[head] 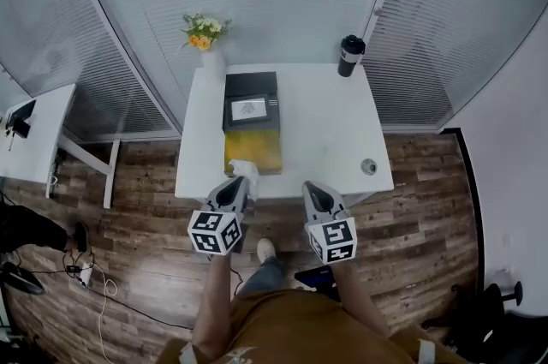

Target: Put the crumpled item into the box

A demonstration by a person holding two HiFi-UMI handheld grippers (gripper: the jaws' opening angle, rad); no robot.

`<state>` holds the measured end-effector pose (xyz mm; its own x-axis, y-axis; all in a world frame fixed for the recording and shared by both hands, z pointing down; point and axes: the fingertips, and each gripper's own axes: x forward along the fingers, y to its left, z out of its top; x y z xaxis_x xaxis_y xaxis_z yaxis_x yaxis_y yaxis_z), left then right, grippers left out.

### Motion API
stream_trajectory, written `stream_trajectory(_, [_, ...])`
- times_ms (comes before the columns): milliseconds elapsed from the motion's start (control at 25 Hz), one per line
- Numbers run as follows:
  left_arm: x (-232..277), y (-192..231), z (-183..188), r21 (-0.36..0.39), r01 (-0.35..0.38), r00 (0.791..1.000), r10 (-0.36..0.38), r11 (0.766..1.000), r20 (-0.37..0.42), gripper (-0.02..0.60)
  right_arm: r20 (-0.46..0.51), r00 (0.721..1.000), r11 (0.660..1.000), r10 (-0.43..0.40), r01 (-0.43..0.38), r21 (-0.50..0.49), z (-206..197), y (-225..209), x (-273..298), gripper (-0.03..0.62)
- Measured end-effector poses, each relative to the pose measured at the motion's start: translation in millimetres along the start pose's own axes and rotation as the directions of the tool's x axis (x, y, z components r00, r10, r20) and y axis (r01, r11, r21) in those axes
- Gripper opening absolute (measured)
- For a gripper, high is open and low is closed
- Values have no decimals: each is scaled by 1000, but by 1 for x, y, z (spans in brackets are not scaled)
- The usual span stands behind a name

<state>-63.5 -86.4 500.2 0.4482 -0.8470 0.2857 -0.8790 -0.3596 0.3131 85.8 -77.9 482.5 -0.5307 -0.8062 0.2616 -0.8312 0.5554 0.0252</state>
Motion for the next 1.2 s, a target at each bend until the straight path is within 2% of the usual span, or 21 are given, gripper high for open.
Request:
stream_trajectory(120, [32,25,14,3,4,1000,-4,1000,-17,26,5,1000,1000,0,0,17,11,-15,40,12])
stream_trajectory(240, [57,47,20,-9,-3,999,3,1000,-32,26,-50,998,1000,-26,26,10,7,-28,73,12])
stream_trajectory(680, [110,111,38,-53,-11,999,8,999,-54,26,-111,994,1000,-23,24,5,7,-44,162,12])
stream_trajectory(920, [121,127,48,-41,11,999,-13,999,-51,26,-104,994,999,-44,43,-14,18,-45,180,12])
stream_trajectory(1200, [117,127,57,-30,28,999,-29,999,-24,26,-59,993,995,-104,103,-16,35,-57,162,12])
